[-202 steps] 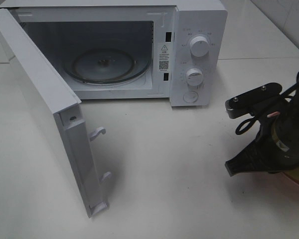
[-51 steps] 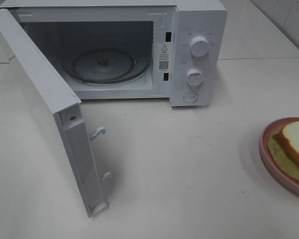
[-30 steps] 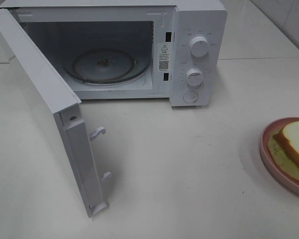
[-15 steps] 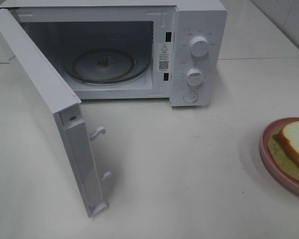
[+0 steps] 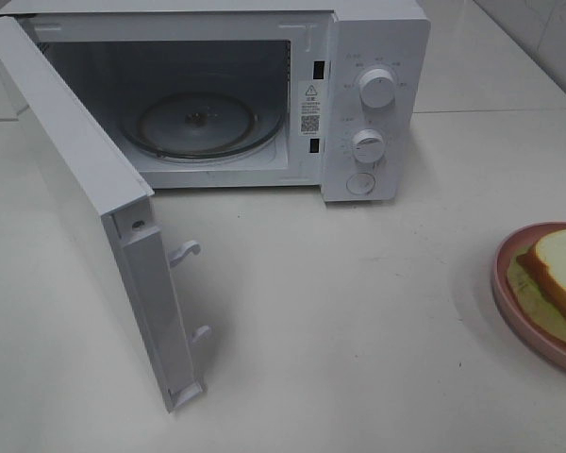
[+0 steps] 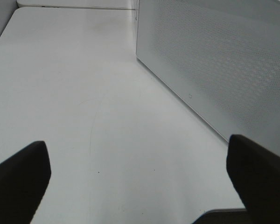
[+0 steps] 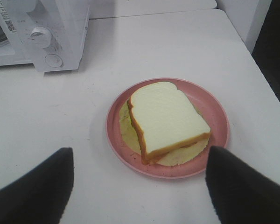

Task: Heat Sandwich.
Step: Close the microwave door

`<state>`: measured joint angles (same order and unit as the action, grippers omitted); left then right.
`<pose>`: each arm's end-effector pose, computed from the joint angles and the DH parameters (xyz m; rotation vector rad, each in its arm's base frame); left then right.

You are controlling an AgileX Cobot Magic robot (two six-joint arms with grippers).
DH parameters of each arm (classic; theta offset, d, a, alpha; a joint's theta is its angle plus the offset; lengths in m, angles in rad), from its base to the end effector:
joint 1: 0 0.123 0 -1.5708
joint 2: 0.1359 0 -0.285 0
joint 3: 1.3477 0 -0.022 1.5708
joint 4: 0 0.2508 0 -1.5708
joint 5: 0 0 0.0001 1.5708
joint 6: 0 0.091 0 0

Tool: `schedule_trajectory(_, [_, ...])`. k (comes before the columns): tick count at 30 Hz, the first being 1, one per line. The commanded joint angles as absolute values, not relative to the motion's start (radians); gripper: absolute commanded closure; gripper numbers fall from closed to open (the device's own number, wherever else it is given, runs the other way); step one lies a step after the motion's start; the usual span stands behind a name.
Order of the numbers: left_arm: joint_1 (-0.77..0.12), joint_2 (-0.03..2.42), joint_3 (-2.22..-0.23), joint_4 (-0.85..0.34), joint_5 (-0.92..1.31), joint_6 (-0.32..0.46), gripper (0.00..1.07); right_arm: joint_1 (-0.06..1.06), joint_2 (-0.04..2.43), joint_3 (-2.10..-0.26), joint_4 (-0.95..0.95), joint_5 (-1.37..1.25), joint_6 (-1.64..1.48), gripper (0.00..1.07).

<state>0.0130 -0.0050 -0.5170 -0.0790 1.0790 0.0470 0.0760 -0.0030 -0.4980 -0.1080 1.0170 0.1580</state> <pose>-0.0084 -0.0064 0.2807 0.0402 2.0381 -0.0568 -0.0029 -0.0086 0.2807 0.0840 1.9934 0.0223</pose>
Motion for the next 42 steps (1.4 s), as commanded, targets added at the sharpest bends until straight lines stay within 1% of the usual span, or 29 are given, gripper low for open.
schedule_trajectory(1, [0.016,-0.012,-0.515,-0.080,1.070,0.048,0.10,0.070,-0.031,-0.498,-0.111,1.003,0.159,0.31])
schedule_trajectory(29, [0.016,-0.011,-0.515,-0.082,1.068,0.045,0.10,0.070,-0.031,-0.498,-0.111,1.003,0.159,0.31])
schedule_trajectory(36, [0.016,0.038,-0.563,-0.097,0.964,0.045,0.11,0.070,-0.031,-0.498,-0.111,1.003,0.159,0.31])
schedule_trajectory(38, [0.016,0.072,-0.560,-0.104,0.930,0.045,0.14,0.070,-0.031,-0.498,-0.111,1.003,0.159,0.31])
schedule_trajectory(40, [0.016,0.138,-0.561,-0.099,0.905,0.046,0.21,0.070,-0.031,-0.498,-0.111,1.003,0.159,0.31])
schedule_trajectory(41, [0.016,0.138,-0.561,-0.099,0.905,0.046,0.21,0.070,-0.031,-0.498,-0.111,1.003,0.159,0.31])
schedule_trajectory(42, [0.016,0.165,-0.561,-0.097,0.897,0.046,0.25,0.070,-0.031,-0.498,-0.111,1.003,0.159,0.31])
